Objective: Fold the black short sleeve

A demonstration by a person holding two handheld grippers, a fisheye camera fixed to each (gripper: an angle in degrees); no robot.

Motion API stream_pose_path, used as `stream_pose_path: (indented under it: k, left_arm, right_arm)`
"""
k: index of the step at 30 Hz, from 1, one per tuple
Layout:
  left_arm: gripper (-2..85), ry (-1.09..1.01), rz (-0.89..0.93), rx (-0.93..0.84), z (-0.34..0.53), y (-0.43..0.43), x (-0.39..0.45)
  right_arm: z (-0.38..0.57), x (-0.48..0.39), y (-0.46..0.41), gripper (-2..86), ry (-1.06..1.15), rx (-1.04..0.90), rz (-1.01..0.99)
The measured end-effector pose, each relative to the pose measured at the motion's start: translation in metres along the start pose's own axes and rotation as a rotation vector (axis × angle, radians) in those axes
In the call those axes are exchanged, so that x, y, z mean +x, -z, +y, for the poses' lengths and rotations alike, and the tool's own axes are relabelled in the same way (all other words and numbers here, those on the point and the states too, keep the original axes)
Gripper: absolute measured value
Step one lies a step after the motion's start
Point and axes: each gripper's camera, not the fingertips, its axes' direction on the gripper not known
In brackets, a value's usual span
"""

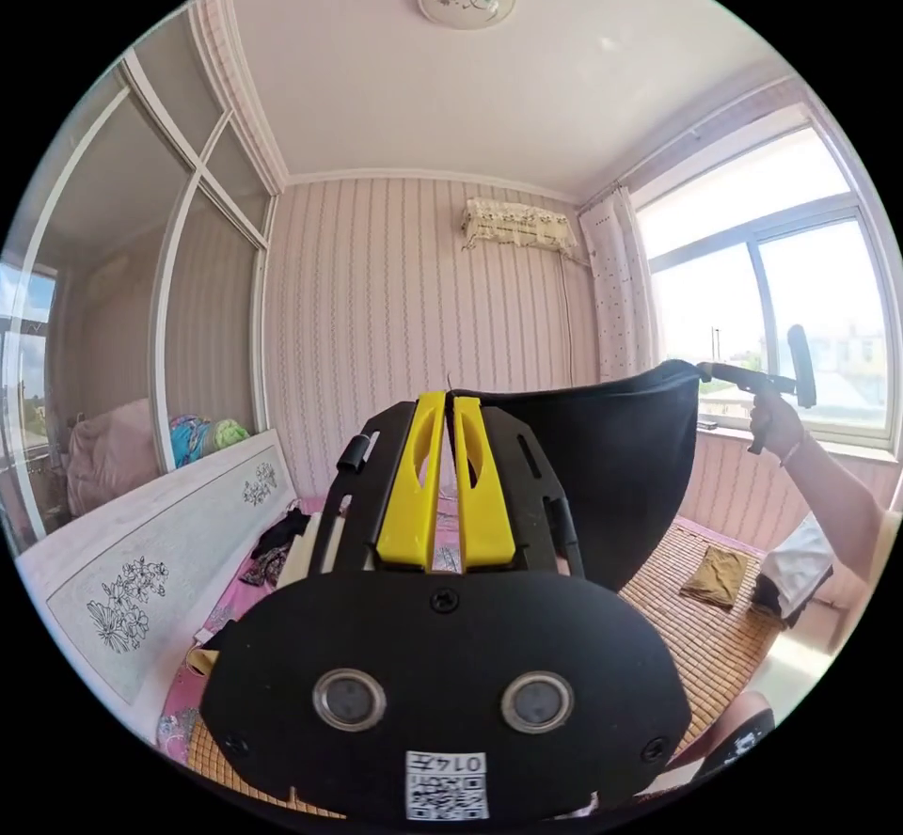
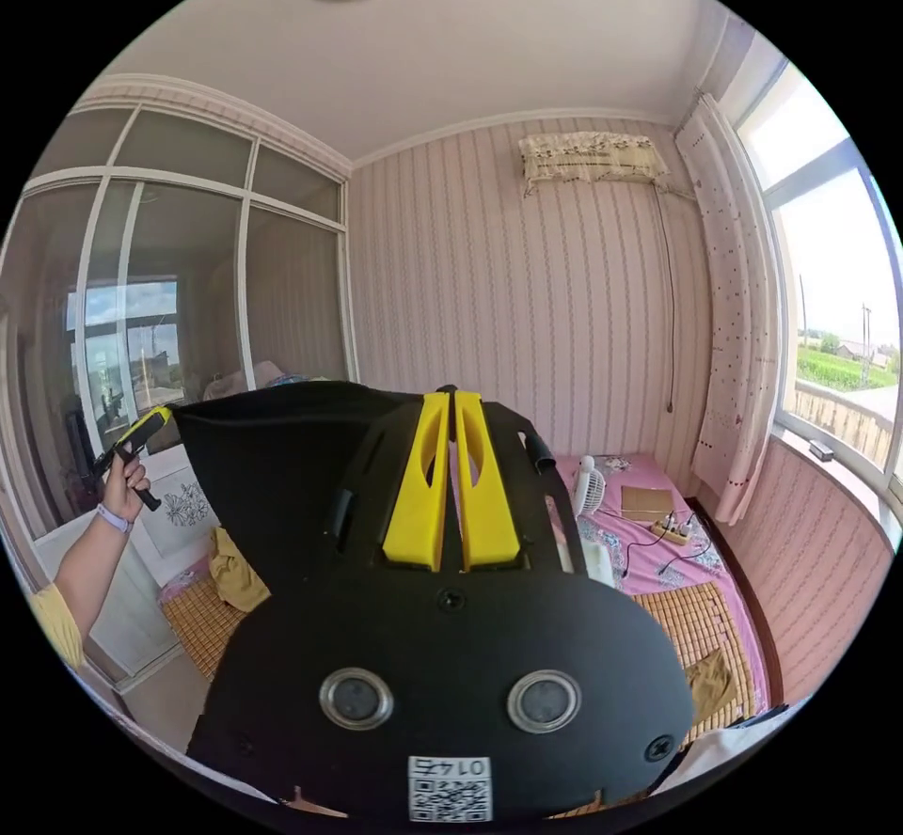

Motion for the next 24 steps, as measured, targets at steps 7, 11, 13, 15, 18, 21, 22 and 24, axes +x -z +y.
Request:
stream_pose_path:
  k: [7,11,13,15,18,21,22,24]
  left_arm:
    - [-0.8,0.076,0.163,-0.411,0.197,-0.077,-0.036]
    - [-0.8,0.289,0.285,-0.72,0.355,-0.121,-0.047]
    - [-0.8,0.338,0.282,-0.834,0.411,-0.132,-0.046]
    - [-0.8,0.402,0.275,-0.94,0.46,-0.141,-0.048]
    - [-0.7,0.493,0.253,-1.079,0.521,-0.149,-0.055]
    - [-0.4,0.549,0.286,-1.173,0.559,-0.153,-0.063]
    - [-0.2,0.534,0.291,-1.201,0.568,-0.154,-0.065]
    - [0.4,0.496,0.29,-1.225,0.576,-0.154,-0.068]
  right_arm:
    - [0.143,0.06,-0.027,-0.7,-0.1,-0.208,-0.116]
    - [0.257,0.082,-0.067,-0.7,-0.113,-0.522,-0.077]
    - [0.329,0.094,-0.09,-0.7,-0.133,-0.701,-0.011]
    - [0.373,0.106,-0.101,-0.7,-0.196,-0.803,0.007]
    - [0.433,0.124,-0.112,-0.6,-0.297,-0.943,0.019]
    - [0.472,0.145,-0.114,-0.4,-0.41,-1.064,-0.017]
    - [0.482,0.153,-0.112,-0.3,-0.437,-1.099,-0.032]
    - [0.491,0.163,-0.11,0.0,-0.447,-1.14,-0.034]
